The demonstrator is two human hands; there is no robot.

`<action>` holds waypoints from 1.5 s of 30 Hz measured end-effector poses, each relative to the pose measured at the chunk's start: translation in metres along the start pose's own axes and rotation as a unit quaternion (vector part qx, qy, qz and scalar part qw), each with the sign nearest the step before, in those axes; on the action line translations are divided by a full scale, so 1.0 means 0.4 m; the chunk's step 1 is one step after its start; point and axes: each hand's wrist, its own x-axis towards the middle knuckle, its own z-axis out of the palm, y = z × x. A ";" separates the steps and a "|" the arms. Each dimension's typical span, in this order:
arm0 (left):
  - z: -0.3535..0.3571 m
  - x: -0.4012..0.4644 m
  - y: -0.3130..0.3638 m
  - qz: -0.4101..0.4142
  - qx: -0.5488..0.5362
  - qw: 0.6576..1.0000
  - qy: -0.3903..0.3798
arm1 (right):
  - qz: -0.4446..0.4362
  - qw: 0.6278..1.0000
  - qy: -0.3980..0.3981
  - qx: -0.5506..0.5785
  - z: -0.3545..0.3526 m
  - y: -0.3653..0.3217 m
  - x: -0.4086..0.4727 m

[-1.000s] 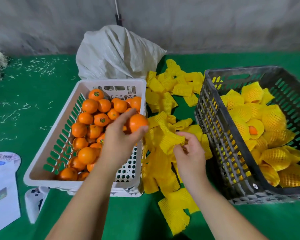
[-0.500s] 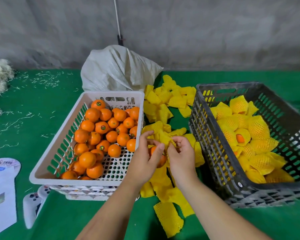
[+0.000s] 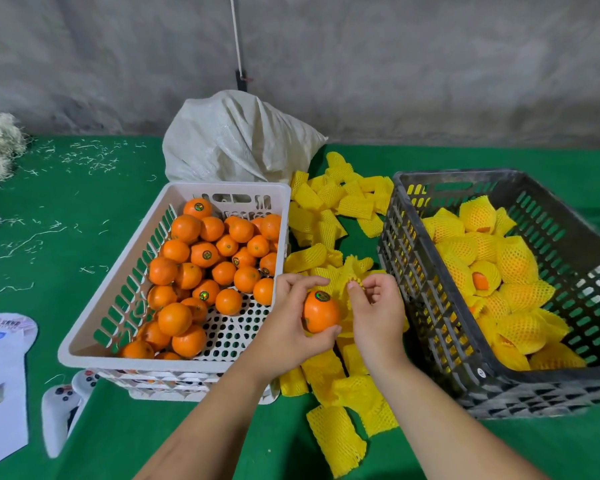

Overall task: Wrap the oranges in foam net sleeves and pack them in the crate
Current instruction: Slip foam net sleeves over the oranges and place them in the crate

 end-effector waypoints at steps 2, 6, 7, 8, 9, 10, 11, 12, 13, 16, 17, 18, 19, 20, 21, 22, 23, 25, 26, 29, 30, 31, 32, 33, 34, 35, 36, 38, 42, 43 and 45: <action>-0.009 0.005 -0.001 0.003 -0.030 0.999 -0.014 | -0.001 1.000 0.000 -0.002 0.001 0.001 0.001; -0.012 0.012 0.004 0.006 0.007 0.995 -0.099 | 0.017 0.998 -0.062 0.003 -0.004 -0.003 0.009; -0.009 0.015 0.005 -0.001 0.010 0.995 -0.101 | 0.018 0.997 -0.076 0.003 -0.010 -0.003 0.011; -0.006 0.017 0.006 -0.009 0.013 0.995 -0.095 | 0.017 0.997 -0.081 0.002 -0.018 -0.003 0.012; -0.002 0.018 0.008 -0.018 0.020 0.996 -0.085 | 0.018 0.997 -0.081 0.000 -0.026 -0.002 0.012; 0.001 0.016 0.009 -0.024 0.030 0.996 -0.076 | 0.022 0.997 -0.078 -0.004 -0.033 -0.002 0.011; 0.003 0.013 0.011 -0.027 0.042 0.997 -0.067 | 0.026 0.997 -0.077 -0.003 -0.039 0.000 0.008; 0.005 0.009 0.012 -0.025 0.052 0.997 -0.058 | 0.031 0.997 -0.077 -0.001 -0.043 0.001 0.001; 0.004 0.006 0.014 -0.023 0.055 0.997 -0.048 | 0.034 0.996 -0.079 0.000 -0.044 0.001 -0.008; -0.002 0.001 0.022 -0.034 0.034 0.999 -0.020 | 0.017 0.996 -0.091 -0.003 -0.039 -0.004 -0.047; -0.004 0.002 0.023 -0.036 0.025 0.999 -0.015 | 0.004 0.996 -0.094 -0.005 -0.037 -0.007 -0.058; -0.005 0.005 0.023 -0.035 0.016 0.999 -0.013 | -0.010 0.995 -0.098 -0.009 -0.037 -0.011 -0.066; -0.004 0.007 0.021 -0.031 0.007 0.999 -0.014 | -0.023 0.994 -0.101 -0.014 -0.039 -0.017 -0.070; -0.003 0.008 0.018 -0.023 0.000 1.000 -0.017 | -0.036 0.994 -0.105 -0.019 -0.042 -0.023 -0.070; -0.001 0.009 0.014 -0.010 0.002 1.000 -0.018 | -0.046 0.993 -0.110 -0.023 -0.045 -0.029 -0.068; 0.000 0.010 0.010 0.004 0.010 1.000 -0.016 | -0.054 0.991 -0.116 -0.026 -0.049 -0.034 -0.066; -0.001 0.011 0.008 0.017 0.017 1.000 -0.012 | -0.060 0.990 -0.123 -0.028 -0.050 -0.039 -0.065; -0.002 0.009 0.007 0.027 0.020 0.999 -0.002 | -0.067 0.988 -0.139 -0.027 -0.048 -0.045 -0.066; -0.002 0.008 0.006 0.029 0.024 0.999 0.002 | -0.070 0.987 -0.144 -0.026 -0.044 -0.047 -0.068; -0.001 0.006 0.003 0.045 0.045 0.998 -0.004 | -0.083 0.985 -0.148 -0.034 -0.037 -0.050 -0.067; -0.002 0.006 0.000 0.053 0.050 0.997 -0.012 | -0.090 0.984 -0.146 -0.041 -0.038 -0.051 -0.063; -0.001 0.006 -0.003 0.060 0.052 0.997 -0.021 | -0.097 0.984 -0.145 -0.047 -0.040 -0.053 -0.058; 0.001 0.006 -0.006 0.059 0.048 0.997 -0.029 | -0.100 0.983 -0.145 -0.051 -0.043 -0.056 -0.052; 0.003 0.005 -0.007 0.049 0.037 0.998 -0.033 | -0.103 0.982 -0.147 -0.056 -0.047 -0.060 -0.048; 0.005 0.005 -0.006 0.031 0.020 0.999 -0.030 | -0.109 0.981 -0.146 -0.066 -0.051 -0.064 -0.045; 0.007 0.005 -0.003 0.011 0.000 1.000 -0.017 | -0.120 0.979 -0.143 -0.086 -0.055 -0.068 -0.044; 0.007 0.007 -0.002 -0.010 -0.027 1.000 0.004 | -0.139 0.974 -0.138 -0.116 -0.060 -0.073 -0.044; 0.002 0.013 -0.004 -0.043 -0.104 0.992 0.060 | -0.188 0.956 -0.149 -0.171 -0.065 -0.086 -0.051; -0.013 0.015 0.006 -0.075 -0.221 0.966 0.110 | -0.215 0.945 -0.177 -0.169 -0.050 -0.107 -0.068; -0.015 0.011 0.012 -0.073 -0.223 0.967 0.099 | -0.210 0.947 -0.179 -0.161 -0.044 -0.107 -0.067; -0.021 0.003 0.018 -0.068 -0.215 0.972 0.060 | -0.201 0.950 -0.182 -0.154 -0.032 -0.103 -0.066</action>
